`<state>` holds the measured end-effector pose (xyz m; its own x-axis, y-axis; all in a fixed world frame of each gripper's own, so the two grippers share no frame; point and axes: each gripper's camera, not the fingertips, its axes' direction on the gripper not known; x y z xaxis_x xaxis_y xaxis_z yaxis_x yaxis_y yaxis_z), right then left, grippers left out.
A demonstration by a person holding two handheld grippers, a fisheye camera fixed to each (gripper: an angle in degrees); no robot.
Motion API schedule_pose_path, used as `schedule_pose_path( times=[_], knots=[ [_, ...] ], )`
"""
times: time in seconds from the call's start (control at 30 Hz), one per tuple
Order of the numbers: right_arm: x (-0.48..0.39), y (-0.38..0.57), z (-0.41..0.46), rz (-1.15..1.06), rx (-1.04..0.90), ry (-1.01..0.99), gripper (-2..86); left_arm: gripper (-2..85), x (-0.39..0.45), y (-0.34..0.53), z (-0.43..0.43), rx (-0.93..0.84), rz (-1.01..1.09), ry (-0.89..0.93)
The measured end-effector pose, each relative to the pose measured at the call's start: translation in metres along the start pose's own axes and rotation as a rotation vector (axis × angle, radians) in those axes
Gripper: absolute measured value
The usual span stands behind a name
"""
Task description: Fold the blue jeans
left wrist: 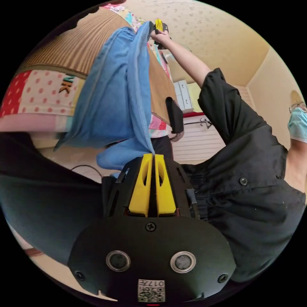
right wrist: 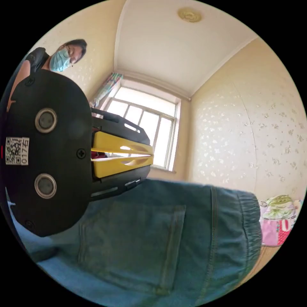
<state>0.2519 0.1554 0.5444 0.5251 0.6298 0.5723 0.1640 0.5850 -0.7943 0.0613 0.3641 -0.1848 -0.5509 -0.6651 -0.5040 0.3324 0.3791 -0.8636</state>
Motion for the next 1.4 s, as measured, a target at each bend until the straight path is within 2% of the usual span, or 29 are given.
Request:
schedule_pose_path(
  times=[0.03, 0.13, 0.27, 0.37, 0.5, 0.63, 0.7, 0.77, 0.87, 1.07, 1.23, 1.4],
  knots=[
    [0.009, 0.013, 0.014, 0.02, -0.024, -0.058, 0.6, -0.6, -0.007, 0.007, -0.01, 0.015, -0.051, -0.062],
    [-0.004, 0.041, 0.042, -0.013, -0.223, -0.005, 0.5, -0.3, -0.018, 0.026, -0.037, 0.077, -0.11, -0.188],
    [-0.048, 0.11, 0.032, -0.058, -0.511, 0.177, 0.4, 1.1, -0.017, 0.025, -0.06, 0.147, -0.059, -0.275],
    [-0.083, 0.18, -0.014, -0.099, -0.579, 0.382, 0.4, 3.1, -0.01, -0.007, -0.051, 0.134, 0.063, -0.242],
    [-0.123, 0.273, -0.074, -0.098, -0.509, 0.674, 0.5, 4.3, 0.007, -0.054, -0.029, 0.113, 0.195, -0.244],
    [-0.15, 0.37, -0.11, -0.059, -0.402, 0.924, 0.7, 5.6, 0.028, -0.095, -0.003, 0.136, 0.295, -0.342],
    [-0.156, 0.403, -0.115, -0.04, -0.36, 0.944, 0.8, 5.8, 0.034, -0.103, 0.01, 0.166, 0.329, -0.443],
    [-0.165, 0.435, -0.112, -0.074, -0.322, 0.971, 0.9, 7.1, 0.031, -0.115, 0.027, 0.112, 0.303, -0.491],
    [-0.169, 0.454, -0.1, -0.106, -0.288, 1.033, 1.3, 9.3, 0.028, -0.109, 0.032, 0.118, 0.256, -0.437],
    [-0.159, 0.463, -0.059, -0.117, -0.336, 1.077, 4.2, 6.8, 0.024, -0.087, 0.036, 0.117, 0.157, -0.448],
    [-0.155, 0.47, -0.036, -0.127, -0.352, 1.141, 7.2, 0.9, 0.032, -0.08, 0.033, 0.106, 0.168, -0.468],
    [-0.153, 0.466, -0.018, -0.13, -0.41, 1.127, 7.4, -0.5, 0.06, -0.067, -0.01, 0.126, 0.233, -0.341]
  ],
)
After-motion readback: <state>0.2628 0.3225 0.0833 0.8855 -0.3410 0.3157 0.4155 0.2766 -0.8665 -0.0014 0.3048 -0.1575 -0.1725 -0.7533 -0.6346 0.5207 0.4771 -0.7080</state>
